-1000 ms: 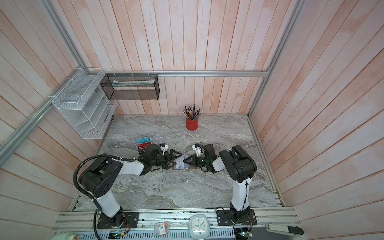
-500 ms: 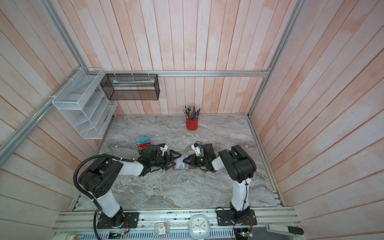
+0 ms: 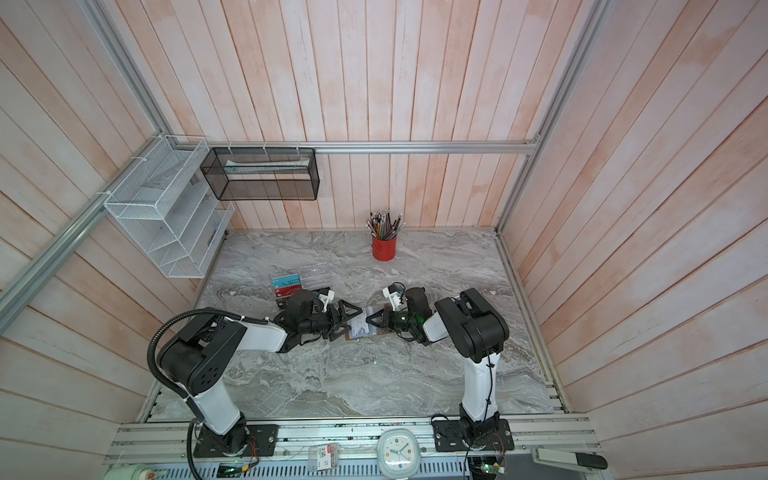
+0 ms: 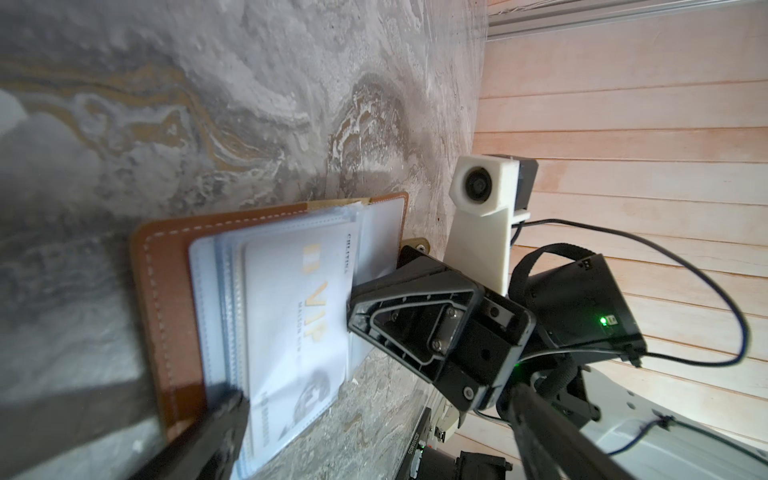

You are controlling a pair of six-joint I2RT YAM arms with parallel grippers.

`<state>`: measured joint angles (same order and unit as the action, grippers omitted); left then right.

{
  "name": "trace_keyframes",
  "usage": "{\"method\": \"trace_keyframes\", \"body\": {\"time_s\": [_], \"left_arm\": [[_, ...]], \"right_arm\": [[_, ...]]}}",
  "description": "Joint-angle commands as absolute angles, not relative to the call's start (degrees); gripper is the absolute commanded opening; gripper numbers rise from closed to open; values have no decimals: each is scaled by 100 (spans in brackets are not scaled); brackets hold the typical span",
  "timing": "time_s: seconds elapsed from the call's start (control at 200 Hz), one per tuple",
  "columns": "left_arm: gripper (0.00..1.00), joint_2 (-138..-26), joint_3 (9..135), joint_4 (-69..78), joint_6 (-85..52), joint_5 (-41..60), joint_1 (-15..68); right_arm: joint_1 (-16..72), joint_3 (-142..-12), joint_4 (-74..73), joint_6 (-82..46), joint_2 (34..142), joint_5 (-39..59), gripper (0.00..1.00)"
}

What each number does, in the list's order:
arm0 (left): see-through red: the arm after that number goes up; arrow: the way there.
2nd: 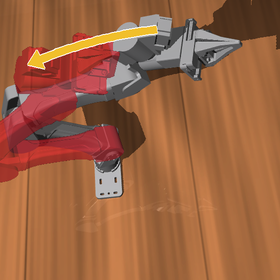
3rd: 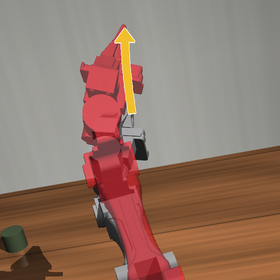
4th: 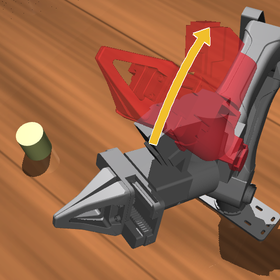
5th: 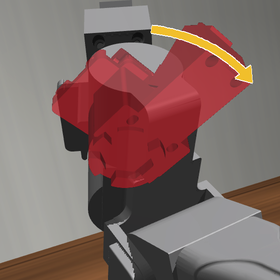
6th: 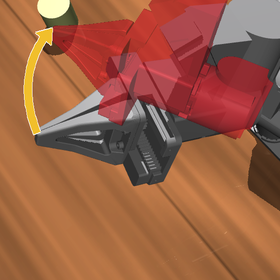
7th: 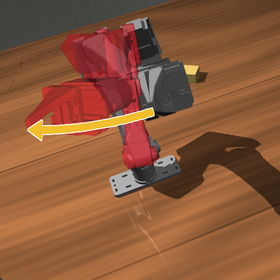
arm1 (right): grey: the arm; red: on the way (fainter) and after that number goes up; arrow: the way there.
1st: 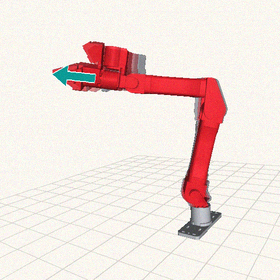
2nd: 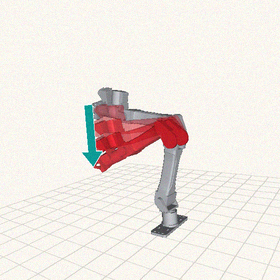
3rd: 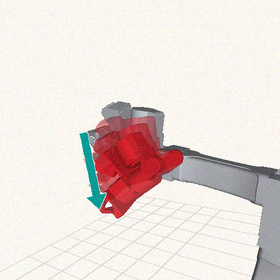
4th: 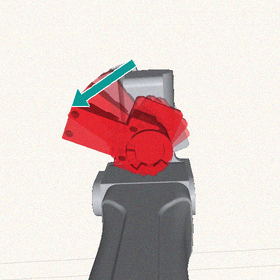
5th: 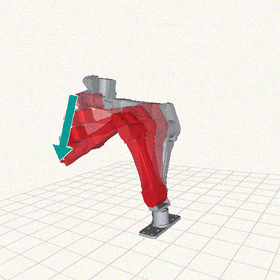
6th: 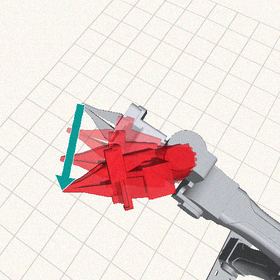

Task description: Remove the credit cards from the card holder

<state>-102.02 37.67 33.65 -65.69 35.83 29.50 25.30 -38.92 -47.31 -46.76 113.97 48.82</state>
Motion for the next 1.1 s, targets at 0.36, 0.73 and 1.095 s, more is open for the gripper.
{"method": "trace_keyframes", "body": {"time_s": [0.36, 0.73, 1.095], "left_arm": [[100, -10580, 3664, 3085, -6424, 3498, 2944], [100, -10659, 3639, 3111, -6421, 3480, 2945], [100, -10724, 3640, 3146, -6434, 3479, 2944]], "right_arm": [[2549, -3718, -4755, -4682, 11576, 5219, 0], [2435, -3673, -4574, -4525, 11396, 5279, 0], [2428, -3655, -3929, -4083, 11123, 4997, 0]]}}
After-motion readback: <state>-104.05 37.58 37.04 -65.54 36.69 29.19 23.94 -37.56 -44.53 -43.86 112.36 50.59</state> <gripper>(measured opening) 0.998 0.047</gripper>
